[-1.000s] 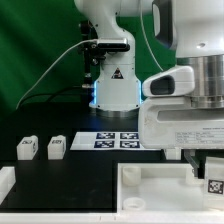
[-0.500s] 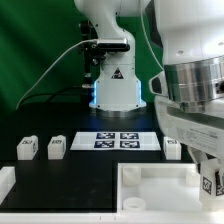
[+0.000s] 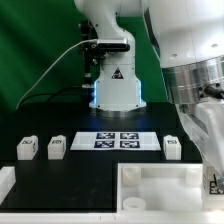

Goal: Assemble one leg

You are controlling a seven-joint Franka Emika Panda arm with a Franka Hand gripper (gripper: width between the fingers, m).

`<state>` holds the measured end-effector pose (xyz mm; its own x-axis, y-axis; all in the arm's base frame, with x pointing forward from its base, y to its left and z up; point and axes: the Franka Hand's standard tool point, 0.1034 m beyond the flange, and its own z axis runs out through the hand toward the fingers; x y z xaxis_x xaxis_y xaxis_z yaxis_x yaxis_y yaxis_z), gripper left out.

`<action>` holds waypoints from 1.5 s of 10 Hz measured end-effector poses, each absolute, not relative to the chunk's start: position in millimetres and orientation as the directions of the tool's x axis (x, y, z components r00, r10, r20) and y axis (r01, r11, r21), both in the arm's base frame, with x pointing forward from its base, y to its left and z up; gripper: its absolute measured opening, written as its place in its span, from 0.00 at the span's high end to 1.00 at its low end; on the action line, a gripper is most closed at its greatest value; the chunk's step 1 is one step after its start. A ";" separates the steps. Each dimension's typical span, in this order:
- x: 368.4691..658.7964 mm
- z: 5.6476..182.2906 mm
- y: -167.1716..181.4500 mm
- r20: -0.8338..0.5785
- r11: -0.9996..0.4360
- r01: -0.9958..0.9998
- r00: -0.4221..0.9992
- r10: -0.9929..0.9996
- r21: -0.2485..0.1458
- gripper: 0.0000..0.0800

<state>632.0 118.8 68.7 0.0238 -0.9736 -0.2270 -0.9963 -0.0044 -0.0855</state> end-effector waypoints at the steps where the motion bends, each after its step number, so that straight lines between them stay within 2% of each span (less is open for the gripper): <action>1: 632.0 68.6 119.0 -0.222 -0.061 -0.993 0.082 -0.972 -0.098 0.35; 2: 631.4 68.5 119.7 -0.208 -0.168 -0.978 0.190 -0.959 -0.120 0.23; 3: 631.5 69.2 119.9 -0.190 -0.291 -0.946 0.315 -0.930 -0.146 0.23; 4: 628.4 69.7 120.8 -0.136 -0.546 -0.822 0.566 -0.813 -0.161 0.19; 5: 628.5 70.0 121.7 -0.095 -0.685 -0.709 0.703 -0.705 -0.168 0.19; 7: 629.0 69.2 118.0 -0.043 -0.847 -0.500 0.864 -0.501 -0.179 0.19; 9: 629.1 69.0 116.4 -0.010 -0.923 -0.341 0.939 -0.345 -0.179 0.19; 10: 629.3 68.8 114.6 0.017 -0.963 -0.206 0.977 -0.212 -0.173 0.30; 11: 629.2 68.8 115.8 0.002 -0.942 -0.285 0.957 -0.290 -0.179 0.30; 12: 629.2 68.7 115.3 0.003 -0.944 -0.280 0.959 -0.285 -0.177 0.58; 13: 629.3 68.8 115.4 -0.006 -0.928 -0.328 0.943 -0.332 -0.177 0.63; 15: 629.6 69.0 116.0 -0.049 -0.820 -0.544 0.837 -0.544 -0.177 0.63</action>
Offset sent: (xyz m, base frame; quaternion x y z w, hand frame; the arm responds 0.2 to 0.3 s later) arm -0.0129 0.0058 0.0064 -0.0661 0.0230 -0.5318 0.8440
